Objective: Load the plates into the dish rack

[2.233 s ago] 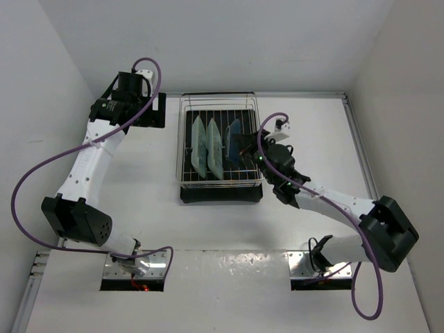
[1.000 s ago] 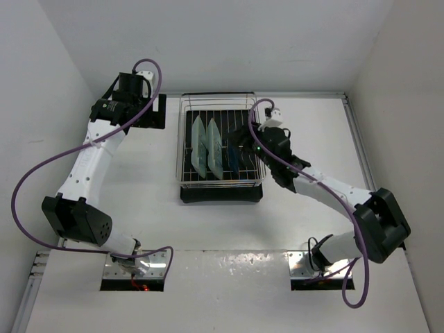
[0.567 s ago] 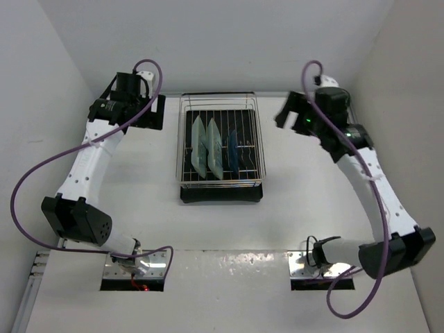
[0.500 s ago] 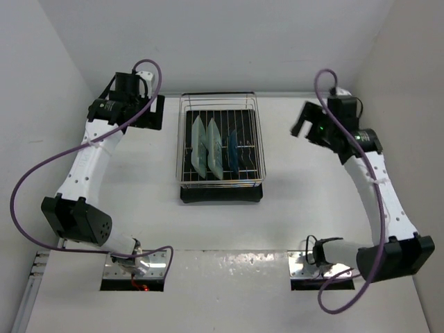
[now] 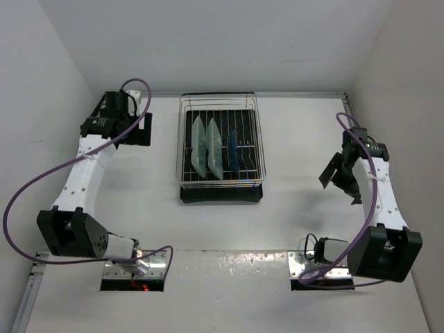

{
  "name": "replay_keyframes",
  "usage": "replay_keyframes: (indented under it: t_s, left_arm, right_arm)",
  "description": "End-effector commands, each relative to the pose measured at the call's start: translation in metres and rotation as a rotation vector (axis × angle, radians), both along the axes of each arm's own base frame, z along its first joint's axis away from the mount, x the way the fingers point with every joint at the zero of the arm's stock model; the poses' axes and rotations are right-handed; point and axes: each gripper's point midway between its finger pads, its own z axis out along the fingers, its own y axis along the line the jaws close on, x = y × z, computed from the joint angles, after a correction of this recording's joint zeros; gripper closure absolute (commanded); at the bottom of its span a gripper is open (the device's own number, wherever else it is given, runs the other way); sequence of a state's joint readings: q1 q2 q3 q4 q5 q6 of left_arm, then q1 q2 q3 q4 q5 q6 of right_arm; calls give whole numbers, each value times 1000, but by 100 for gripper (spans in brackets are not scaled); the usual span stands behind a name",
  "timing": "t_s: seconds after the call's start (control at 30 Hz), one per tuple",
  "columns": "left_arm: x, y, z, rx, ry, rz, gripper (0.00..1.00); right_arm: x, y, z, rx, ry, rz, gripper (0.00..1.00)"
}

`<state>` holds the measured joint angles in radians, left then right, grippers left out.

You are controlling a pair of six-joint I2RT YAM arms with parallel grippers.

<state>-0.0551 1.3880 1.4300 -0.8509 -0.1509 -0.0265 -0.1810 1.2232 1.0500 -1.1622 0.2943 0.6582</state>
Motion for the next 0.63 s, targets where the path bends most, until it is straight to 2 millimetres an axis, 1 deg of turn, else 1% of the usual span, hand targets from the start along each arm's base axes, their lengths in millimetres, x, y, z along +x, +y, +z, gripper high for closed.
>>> replay_keyframes:
  t_s: [0.0, 0.03, 0.07, 0.1, 0.13, 0.2, 0.23, 0.27, 0.3, 0.4, 0.43, 0.53, 0.57, 0.6]
  left_arm:
    - [-6, 15, 15, -21, -90, 45, 0]
    - [-6, 18, 15, -21, -99, 54, 0]
    - [-6, 22, 12, -30, -99, 62, 0]
    - [-9, 19, 11, -47, -102, 57, 0]
    - [-9, 23, 11, -53, -102, 67, 0]
    - [-10, 22, 14, -80, -112, 64, 0]
    - [-10, 24, 14, -88, -113, 66, 0]
    - [-10, 21, 14, -97, -112, 56, 0]
    - [-10, 21, 14, -113, -113, 49, 0]
    - [-9, 13, 14, -148, -113, 25, 0]
    - [-10, 16, 14, -148, -114, 34, 0]
    - [-9, 14, 14, -156, -113, 25, 0]
    - [-9, 14, 14, -156, -113, 25, 0]
    - [-9, 14, 14, -156, -113, 25, 0]
  right_arm:
    - [-9, -9, 5, -45, 59, -2, 0]
    - [-13, -8, 3, -43, 76, 8, 0]
    - [-13, -7, 4, -41, 57, 23, 0]
    - [-10, -4, 2, -25, 48, 32, 0]
    - [-12, -2, 6, -23, 10, 46, 0]
    - [-1, 3, 8, 1, -60, 68, 0]
    - [-2, 5, 8, 6, -73, 77, 0]
    - [0, 8, 13, 14, -127, 98, 0]
    - [1, 9, 14, 14, -144, 111, 0]
    - [-3, 10, 18, 9, -176, 125, 0]
    - [-5, 10, 17, 10, -172, 127, 0]
    - [-6, 15, 15, 25, -188, 159, 0]
    - [-7, 15, 19, 19, -216, 159, 0]
    - [-3, 17, 21, 23, -245, 157, 0]
